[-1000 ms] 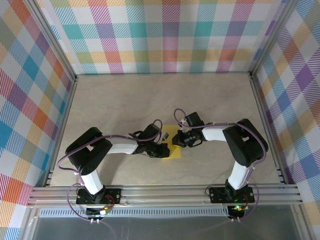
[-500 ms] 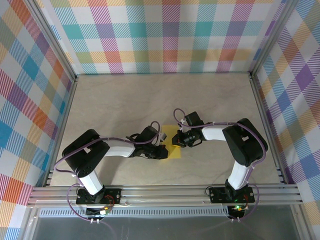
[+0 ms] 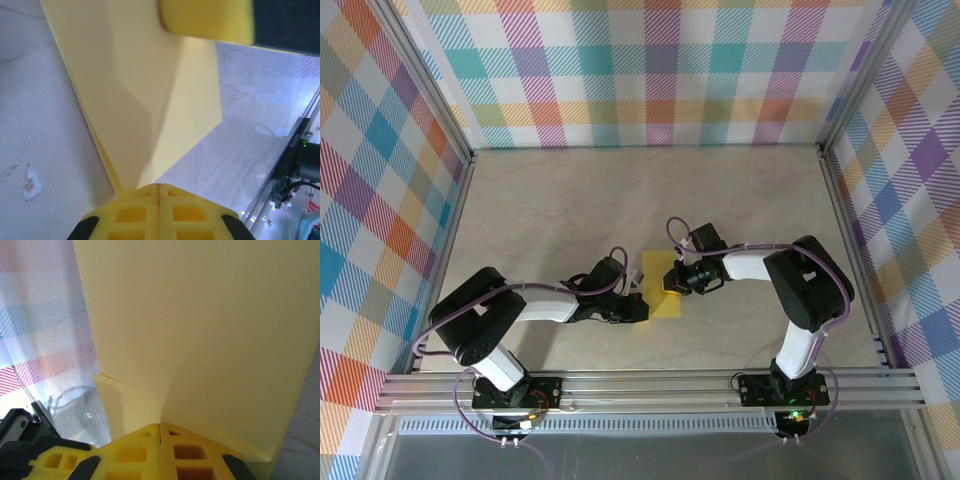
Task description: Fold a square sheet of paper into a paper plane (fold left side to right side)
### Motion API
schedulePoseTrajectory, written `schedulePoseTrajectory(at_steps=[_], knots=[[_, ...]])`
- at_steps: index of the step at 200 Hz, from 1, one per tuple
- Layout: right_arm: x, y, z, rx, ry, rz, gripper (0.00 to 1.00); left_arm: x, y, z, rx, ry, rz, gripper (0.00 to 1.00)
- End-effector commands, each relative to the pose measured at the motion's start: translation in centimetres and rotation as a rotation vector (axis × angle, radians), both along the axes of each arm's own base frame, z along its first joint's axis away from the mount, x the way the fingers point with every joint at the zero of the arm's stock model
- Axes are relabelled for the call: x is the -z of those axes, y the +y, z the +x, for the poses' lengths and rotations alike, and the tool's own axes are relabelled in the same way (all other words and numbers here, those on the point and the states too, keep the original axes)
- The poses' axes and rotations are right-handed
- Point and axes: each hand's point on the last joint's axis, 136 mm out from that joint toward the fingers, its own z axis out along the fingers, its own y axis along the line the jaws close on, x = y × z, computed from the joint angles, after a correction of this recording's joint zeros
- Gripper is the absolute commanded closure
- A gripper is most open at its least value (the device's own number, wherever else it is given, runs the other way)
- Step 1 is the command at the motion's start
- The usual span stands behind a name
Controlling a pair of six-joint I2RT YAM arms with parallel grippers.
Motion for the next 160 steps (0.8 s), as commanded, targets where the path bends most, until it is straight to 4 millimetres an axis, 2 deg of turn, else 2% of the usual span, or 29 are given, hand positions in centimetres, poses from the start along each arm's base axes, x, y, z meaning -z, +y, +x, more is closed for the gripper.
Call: schedulePoseTrajectory(at_steps=[1,26,80,119,160], knots=[[3.6,-2.7,-2.0,0.025,0.096,-0.149,1.0,-1.9,-0.1,0.5,-0.001,-0.008,-0.03,1.0],[3.5,-2.6,-1.9,0.026,0.093,-0.145,1.0,-2.7,-1.0,1.7,0.009,-0.023,-0.056,1.0],[3.6,-2.6,-2.0,0.026,0.1,-0.145,1.0,-1.1,-3.1,3.6,0.04,-0.01,-0.05,1.0],[3.9,-2.7,-2.1,0.027,0.108,-0.152,1.0,-0.4,-3.5,3.6,0.048,0.006,-0.045,1.0],[4.1,-2.9,-2.1,0.026,0.109,-0.164,1.0,0.8,-2.3,2.4,0.048,0.036,-0.012,1.0]])
